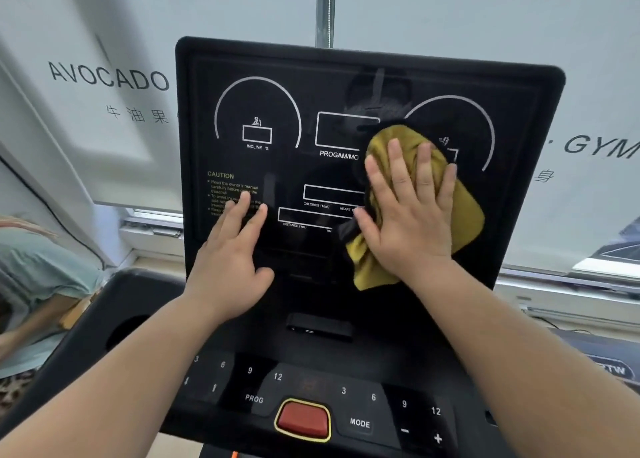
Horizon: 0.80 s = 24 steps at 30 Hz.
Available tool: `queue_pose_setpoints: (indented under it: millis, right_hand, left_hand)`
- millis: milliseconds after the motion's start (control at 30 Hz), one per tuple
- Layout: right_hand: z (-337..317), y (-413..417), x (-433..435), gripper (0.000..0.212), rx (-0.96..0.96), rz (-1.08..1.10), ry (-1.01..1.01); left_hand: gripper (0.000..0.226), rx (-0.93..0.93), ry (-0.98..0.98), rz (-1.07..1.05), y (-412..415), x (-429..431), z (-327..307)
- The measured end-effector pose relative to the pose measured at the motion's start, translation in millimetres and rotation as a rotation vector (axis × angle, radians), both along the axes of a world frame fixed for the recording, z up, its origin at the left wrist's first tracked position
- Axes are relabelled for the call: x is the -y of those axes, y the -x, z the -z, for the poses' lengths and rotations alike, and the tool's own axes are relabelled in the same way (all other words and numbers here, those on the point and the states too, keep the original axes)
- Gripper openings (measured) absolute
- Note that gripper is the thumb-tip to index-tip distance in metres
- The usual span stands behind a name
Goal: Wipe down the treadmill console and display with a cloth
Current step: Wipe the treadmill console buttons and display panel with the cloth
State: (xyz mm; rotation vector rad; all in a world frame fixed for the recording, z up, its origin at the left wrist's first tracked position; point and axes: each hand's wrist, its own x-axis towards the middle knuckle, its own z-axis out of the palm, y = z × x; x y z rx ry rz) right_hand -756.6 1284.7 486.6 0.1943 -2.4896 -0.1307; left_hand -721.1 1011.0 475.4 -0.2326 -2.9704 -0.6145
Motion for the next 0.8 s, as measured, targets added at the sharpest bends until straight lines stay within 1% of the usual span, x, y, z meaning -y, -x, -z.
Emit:
queue_pose_setpoints:
  millis: [100, 200, 300, 400, 467, 533, 633, 700, 800]
  right_hand:
    - [42.4, -23.2, 44.0, 0.072, 0.129, -0.127, -0.055]
    - [74.5, -47.0, 72.2, 0.073, 0.259, -0.223, -0.087]
    - [87.3, -63.7, 75.5, 0.073, 0.372, -0.27, -0.111]
    - [100.4, -87.8, 52.9, 0.075, 0.391, -0.278, -0.063]
    - [108.3, -102.6, 28.3, 0.08, 0.357, -0.25, 0.014]
    - [111.3, -112.6, 8.0, 0.083, 0.316, -0.218, 0.051]
    - [110.0, -119.2, 6.3, 0.084, 0.304, -0.199, 0.099]
    - [108.7, -118.1, 20.4, 0.084, 0.342, -0.21, 0.129]
    - [102.9, -104.7, 56.3, 0.085, 0.417, -0.268, 0.098]
  left_hand:
    - [0.091, -0.025, 0.01, 0.007, 3.0, 2.8, 2.2]
    - [0.084, -0.1, 0.031, -0.01, 3.6, 6.1, -1.3]
    - [0.079, -0.205, -0.028, -0.048, -3.4, 4.7, 0.3]
    - [0.073, -0.272, -0.043, -0.019, -18.1, 6.0, 17.2]
    - [0.071, -0.239, -0.021, 0.029, -28.9, 9.5, 35.7]
    - [0.071, -0.181, 0.014, 0.086, -39.1, 14.2, 54.5]
    - [0.076, -0.09, 0.054, 0.146, -48.9, 19.8, 72.3]
    - [0.081, -0.068, 0.026, 0.152, -50.1, 23.0, 75.8]
    - [0.083, -0.079, -0.112, 0.127, -47.9, 27.5, 70.8]
